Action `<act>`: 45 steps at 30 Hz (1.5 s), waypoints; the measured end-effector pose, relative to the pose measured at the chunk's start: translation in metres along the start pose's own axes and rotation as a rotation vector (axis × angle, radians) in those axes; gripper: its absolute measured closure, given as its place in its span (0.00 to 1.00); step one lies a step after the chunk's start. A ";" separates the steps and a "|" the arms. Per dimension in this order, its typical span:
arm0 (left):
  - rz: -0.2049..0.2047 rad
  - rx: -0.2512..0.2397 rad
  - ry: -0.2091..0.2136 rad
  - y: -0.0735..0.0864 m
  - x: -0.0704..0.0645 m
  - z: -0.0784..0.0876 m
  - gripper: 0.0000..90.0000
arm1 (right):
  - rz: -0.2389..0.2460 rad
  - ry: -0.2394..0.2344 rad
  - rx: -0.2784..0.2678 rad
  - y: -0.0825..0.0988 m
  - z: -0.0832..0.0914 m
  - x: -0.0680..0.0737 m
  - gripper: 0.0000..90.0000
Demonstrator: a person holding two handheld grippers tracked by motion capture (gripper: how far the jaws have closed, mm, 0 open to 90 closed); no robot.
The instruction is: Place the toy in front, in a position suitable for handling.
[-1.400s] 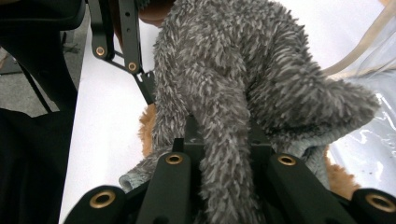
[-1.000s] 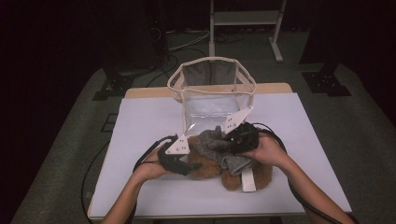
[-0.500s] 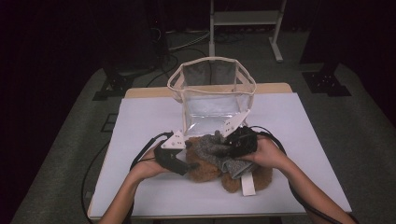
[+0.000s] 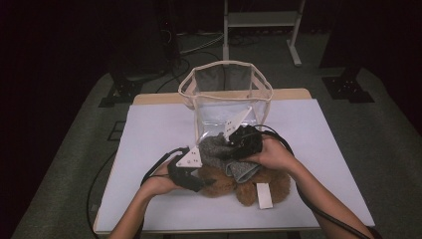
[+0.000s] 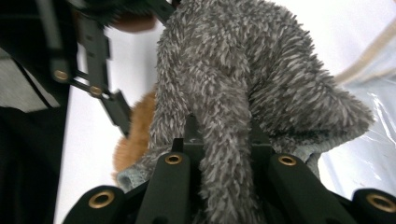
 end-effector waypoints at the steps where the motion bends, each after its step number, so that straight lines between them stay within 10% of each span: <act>1: -0.003 0.001 -0.002 0.000 0.000 0.000 0.38 | 0.004 0.005 0.016 0.000 0.000 -0.002 0.84; 13: 0.021 0.000 -0.017 -0.003 0.011 0.005 0.36 | -0.061 0.009 0.032 0.033 0.010 0.001 0.84; 34: -0.034 0.014 -0.009 -0.002 0.003 0.003 0.41 | -0.090 -0.001 0.076 0.023 0.007 -0.024 0.84; 45: -0.026 0.067 -0.019 0.001 0.015 0.005 0.38 | -0.128 -0.031 0.004 0.037 0.005 -0.002 0.84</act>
Point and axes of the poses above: each handheld gripper's, and its own axes: z roughly backward along the jaws, y roughly out of its underside, x roughly to its left, the point moved 5 cm from there along -z, roughly forward along the jaws, and after that the axes turned 1 degree about y, right-handed, at the moved point
